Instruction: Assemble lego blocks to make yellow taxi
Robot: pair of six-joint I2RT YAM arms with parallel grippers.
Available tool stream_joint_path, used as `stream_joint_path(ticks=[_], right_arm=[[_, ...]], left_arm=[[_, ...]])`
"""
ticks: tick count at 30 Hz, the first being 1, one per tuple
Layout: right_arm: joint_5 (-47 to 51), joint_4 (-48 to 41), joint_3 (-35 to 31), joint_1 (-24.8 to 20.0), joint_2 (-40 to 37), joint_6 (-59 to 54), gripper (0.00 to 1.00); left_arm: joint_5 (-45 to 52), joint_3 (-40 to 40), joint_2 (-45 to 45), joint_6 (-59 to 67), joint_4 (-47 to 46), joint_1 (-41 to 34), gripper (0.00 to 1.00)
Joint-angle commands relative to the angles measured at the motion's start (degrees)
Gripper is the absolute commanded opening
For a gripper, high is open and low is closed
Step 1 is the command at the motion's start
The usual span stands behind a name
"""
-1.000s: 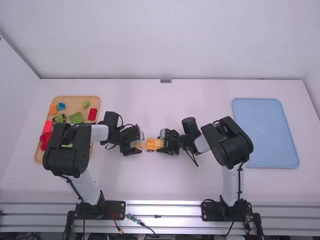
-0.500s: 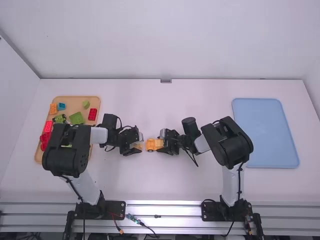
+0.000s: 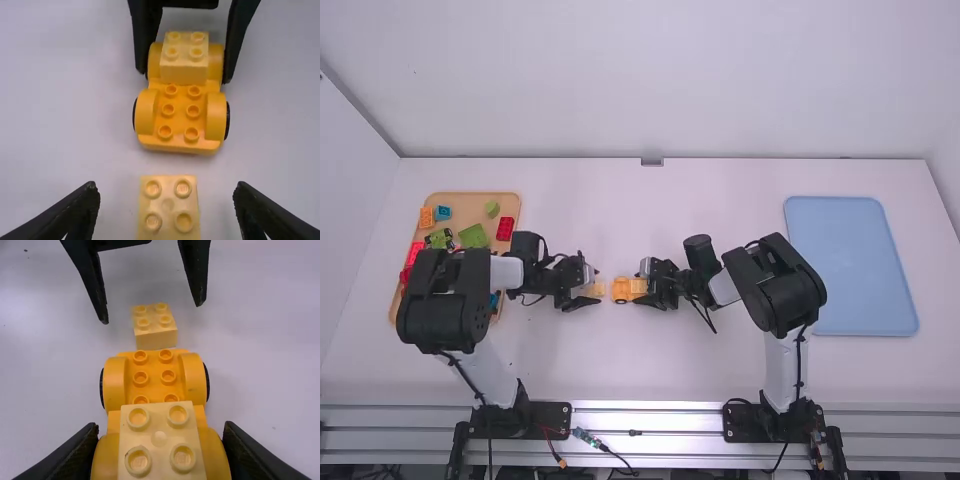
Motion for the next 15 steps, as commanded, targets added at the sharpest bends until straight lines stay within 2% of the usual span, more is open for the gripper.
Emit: stream_joint_path(ticks=[1,15], right_arm=[[1.1,-0.7,-0.4,-0.1,1.1,0.4,0.58],[1.1,-0.6,-0.4,-0.5,1.1,0.4,0.58]], left_arm=[[4.0,-0.3,2.3,3.4,-0.2,-0.2,0.71],[5.7,-0.4,4.8,-0.8,5.5,-0.1,0.67]])
